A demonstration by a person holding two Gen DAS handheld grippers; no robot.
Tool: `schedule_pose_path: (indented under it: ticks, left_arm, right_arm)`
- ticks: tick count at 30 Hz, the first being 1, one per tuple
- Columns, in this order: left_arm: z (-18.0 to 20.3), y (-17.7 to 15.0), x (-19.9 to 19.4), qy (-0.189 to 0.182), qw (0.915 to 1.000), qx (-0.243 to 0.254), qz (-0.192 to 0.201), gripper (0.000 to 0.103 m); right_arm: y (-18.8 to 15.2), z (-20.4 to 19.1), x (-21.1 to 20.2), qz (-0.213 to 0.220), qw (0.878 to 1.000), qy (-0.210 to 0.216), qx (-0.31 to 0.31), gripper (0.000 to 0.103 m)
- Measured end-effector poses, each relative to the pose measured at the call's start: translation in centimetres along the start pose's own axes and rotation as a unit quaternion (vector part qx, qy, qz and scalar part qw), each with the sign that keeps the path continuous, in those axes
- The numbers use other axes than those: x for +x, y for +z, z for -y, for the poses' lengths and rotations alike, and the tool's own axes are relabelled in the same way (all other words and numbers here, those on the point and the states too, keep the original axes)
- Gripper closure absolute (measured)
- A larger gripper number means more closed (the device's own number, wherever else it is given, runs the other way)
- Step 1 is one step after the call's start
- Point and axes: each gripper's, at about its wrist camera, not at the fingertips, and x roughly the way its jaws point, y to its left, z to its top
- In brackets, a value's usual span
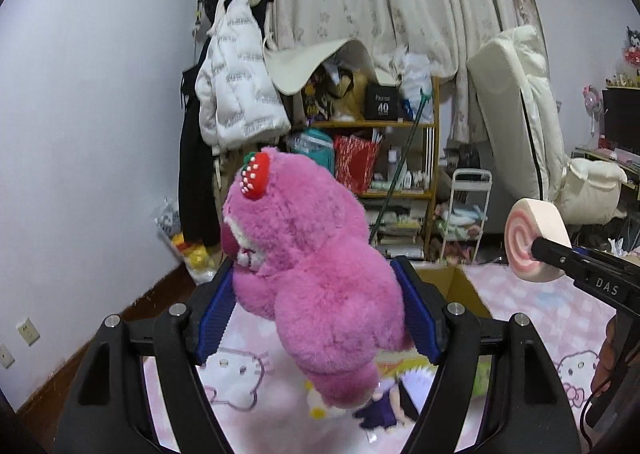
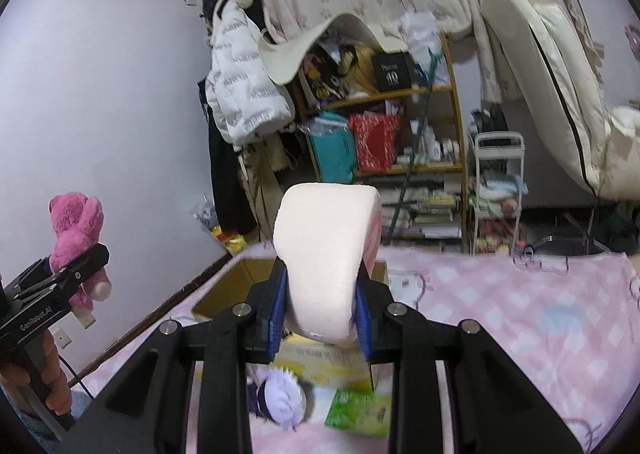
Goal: Organize soft objects
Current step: 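Lift the pink bear with the left tool while the right tool carries the cream cushion toward the box, then open the left tool over the box while the right tool releases the cream cushion inside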
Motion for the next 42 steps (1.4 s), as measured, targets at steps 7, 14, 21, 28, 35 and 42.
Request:
schedule_pose_path:
  ticks: [7, 14, 21, 28, 35, 42]
  left_arm:
    - [0.1, 3.0, 1.2, 0.0, 0.9996, -0.015, 0.023, 0.028]
    - [-0.3, 4.8, 2.8, 0.005, 0.9993, -0.013, 0.035, 0.028]
    - [-0.2, 5.4, 4.4, 0.008, 0.9992, -0.006, 0.039, 0.028]
    - [0.2, 4.5, 6.0, 0.005, 0.9998, -0.006, 0.018, 0.028]
    - [0.9, 2.5, 8.7, 0.013, 0.9997, 0.004, -0.018, 0.028]
    - [0.7, -0.1, 11.4, -0.003, 0.9978, -0.006, -0.065, 0.028]
  right_arm:
    - [2.8, -0.9, 1.2, 0.026, 0.999, 0.014, -0.028, 0.072]
    - [4.1, -1.5, 2.5, 0.037, 0.998, 0.026, -0.047, 0.072]
    - [4.1, -0.9, 3.8, 0.03, 0.999, 0.027, -0.036, 0.072]
    - [3.3, -0.6, 4.8, 0.018, 0.999, 0.03, -0.032, 0.071]
    - [2.3, -0.1, 6.0, 0.0, 0.999, 0.024, -0.031, 0.071]
    - [0.7, 1.0, 7.8, -0.033, 0.999, 0.026, -0.01, 0.07]
